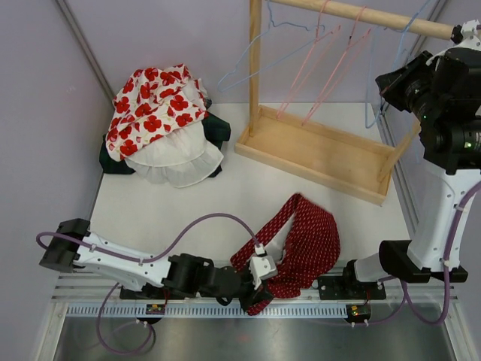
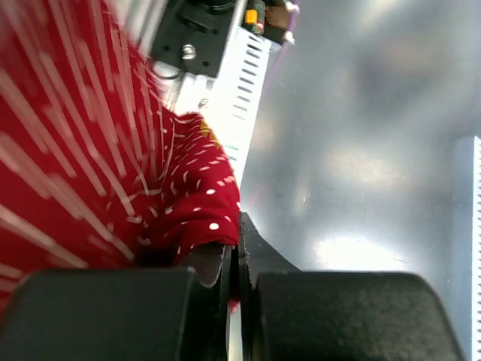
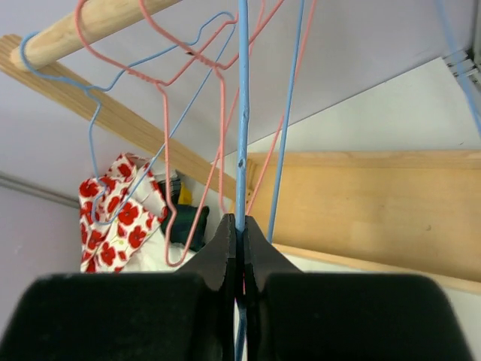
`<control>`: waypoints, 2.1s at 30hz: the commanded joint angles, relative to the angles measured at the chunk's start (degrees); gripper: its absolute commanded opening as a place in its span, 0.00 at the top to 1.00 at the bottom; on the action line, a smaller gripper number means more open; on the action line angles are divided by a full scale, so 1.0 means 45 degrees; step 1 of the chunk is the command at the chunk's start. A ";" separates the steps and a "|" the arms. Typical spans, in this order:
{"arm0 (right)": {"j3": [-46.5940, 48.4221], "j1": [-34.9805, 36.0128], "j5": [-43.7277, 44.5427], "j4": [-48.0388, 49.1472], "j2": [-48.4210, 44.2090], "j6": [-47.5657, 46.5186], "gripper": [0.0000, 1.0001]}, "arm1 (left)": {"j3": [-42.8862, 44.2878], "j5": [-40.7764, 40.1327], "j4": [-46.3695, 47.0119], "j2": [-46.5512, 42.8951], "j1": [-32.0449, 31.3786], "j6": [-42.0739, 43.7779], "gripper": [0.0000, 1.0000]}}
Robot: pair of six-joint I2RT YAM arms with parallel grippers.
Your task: Remove the skirt from the hanger
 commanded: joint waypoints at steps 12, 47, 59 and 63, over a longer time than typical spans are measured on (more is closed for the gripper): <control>-0.2546 -0.0055 0.1872 0.3538 0.0617 -0.0554 1.00 | 0.2728 -0.5958 -0.5060 -0.2221 -0.0019 -0.0115 1.00; -0.9544 -0.0055 0.0153 0.5414 -0.4756 -0.0105 0.00 | 1.9572 0.4091 -0.3363 1.1679 2.1487 0.1353 1.00; -1.1516 -0.0055 -0.2365 0.7679 -0.6710 -0.0067 0.00 | 1.4916 0.1682 -0.3986 0.7257 2.0901 0.1506 0.01; -1.3095 -0.0055 -0.3615 0.8810 -0.7763 0.0323 0.00 | 1.5684 0.1323 -0.6019 0.5129 2.0648 0.2616 0.01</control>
